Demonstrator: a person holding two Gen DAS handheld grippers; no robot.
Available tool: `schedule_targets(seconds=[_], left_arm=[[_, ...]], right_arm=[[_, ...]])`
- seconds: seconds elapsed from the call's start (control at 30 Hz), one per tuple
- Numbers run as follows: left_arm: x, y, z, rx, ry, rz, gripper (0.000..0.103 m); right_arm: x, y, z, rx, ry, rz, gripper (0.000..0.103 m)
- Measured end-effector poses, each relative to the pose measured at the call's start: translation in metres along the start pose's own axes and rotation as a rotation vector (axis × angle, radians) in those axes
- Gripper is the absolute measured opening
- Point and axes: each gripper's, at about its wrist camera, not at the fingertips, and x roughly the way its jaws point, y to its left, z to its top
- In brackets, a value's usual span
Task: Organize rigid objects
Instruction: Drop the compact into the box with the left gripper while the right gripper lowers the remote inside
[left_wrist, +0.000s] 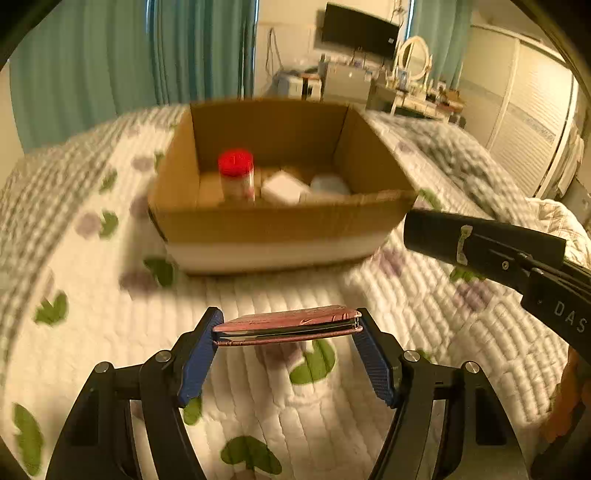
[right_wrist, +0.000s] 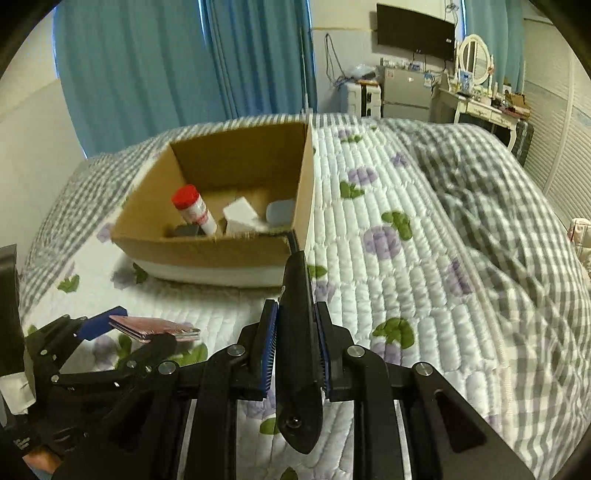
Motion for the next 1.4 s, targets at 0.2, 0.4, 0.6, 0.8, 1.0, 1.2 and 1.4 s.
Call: schedule_targets(seconds=[0.2, 0.4, 0.6, 0.8, 1.0, 1.2, 1.4], left_arm=[[-0.038, 0.002, 0.035, 0.001, -0.119, 0.008, 0.072], [-0.046, 0.008, 0.084, -0.002, -0.184, 0.007, 0.072], [-0.013, 0.015, 0.116, 0.015, -0.177, 0.033, 0.072], [0.035, 0.021, 0.135, 0.017, -0.139, 0.052, 0.072], [0.062, 0.026, 0.150, 0.020, -0.138, 0.058, 0.074], [0.055, 0.036, 0.159, -0.004, -0.161, 0.083, 0.075], [0.042, 0.055, 0.161, -0.026, -0.168, 0.107, 0.075]], right_arm=[[-0.033, 0.007, 0.028, -0.028, -0.107, 0.036, 0.019], [-0.032, 0.022, 0.075, -0.076, -0.176, 0.065, 0.019], [0.009, 0.032, 0.107, -0.089, -0.147, 0.094, 0.019], [0.045, 0.024, 0.120, -0.081, -0.115, 0.084, 0.019], [0.065, 0.017, 0.126, -0.090, -0.097, 0.077, 0.019], [0.074, 0.011, 0.128, -0.087, -0.092, 0.071, 0.019], [0.082, 0.014, 0.135, -0.088, -0.097, 0.072, 0.019]])
